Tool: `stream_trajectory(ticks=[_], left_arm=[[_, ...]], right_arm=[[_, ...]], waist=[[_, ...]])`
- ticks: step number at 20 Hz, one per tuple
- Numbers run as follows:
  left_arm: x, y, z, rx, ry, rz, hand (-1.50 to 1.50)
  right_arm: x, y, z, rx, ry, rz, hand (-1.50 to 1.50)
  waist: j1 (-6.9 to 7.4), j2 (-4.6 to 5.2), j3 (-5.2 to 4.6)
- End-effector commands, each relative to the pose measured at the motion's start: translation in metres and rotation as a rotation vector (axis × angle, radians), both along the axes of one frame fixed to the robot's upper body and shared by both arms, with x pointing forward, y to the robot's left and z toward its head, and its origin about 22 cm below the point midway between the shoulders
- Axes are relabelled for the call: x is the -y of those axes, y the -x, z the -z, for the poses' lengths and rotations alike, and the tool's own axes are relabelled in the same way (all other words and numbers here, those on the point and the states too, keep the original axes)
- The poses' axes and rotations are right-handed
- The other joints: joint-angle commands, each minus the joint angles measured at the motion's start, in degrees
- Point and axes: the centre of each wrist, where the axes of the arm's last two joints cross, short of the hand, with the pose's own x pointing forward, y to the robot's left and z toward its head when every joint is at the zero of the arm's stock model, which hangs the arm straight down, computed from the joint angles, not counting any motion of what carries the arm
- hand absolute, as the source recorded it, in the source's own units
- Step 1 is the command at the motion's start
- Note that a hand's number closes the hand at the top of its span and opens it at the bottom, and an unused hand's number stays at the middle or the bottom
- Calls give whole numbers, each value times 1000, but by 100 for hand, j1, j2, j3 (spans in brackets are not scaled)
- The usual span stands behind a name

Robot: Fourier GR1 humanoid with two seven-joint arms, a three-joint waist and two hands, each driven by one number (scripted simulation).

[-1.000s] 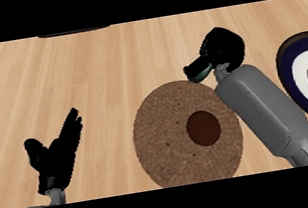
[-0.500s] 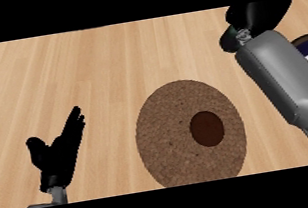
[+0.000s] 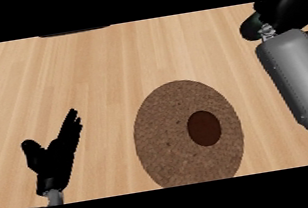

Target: Pick the eggplant from the placemat and place it in the plate

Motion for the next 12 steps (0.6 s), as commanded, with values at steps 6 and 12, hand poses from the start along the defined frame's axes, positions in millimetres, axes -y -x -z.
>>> stream_trajectory(ticks=[6, 12], left_arm=[[2, 9, 13, -81, 6, -18, 0], [-6, 7, 14, -86, 19, -4, 0]], right_arm=[[70, 37, 45, 272, -121, 307, 150], [119, 73, 67, 346, -110, 427, 150]], waist=[[-138, 22, -25], [-104, 20, -27]])
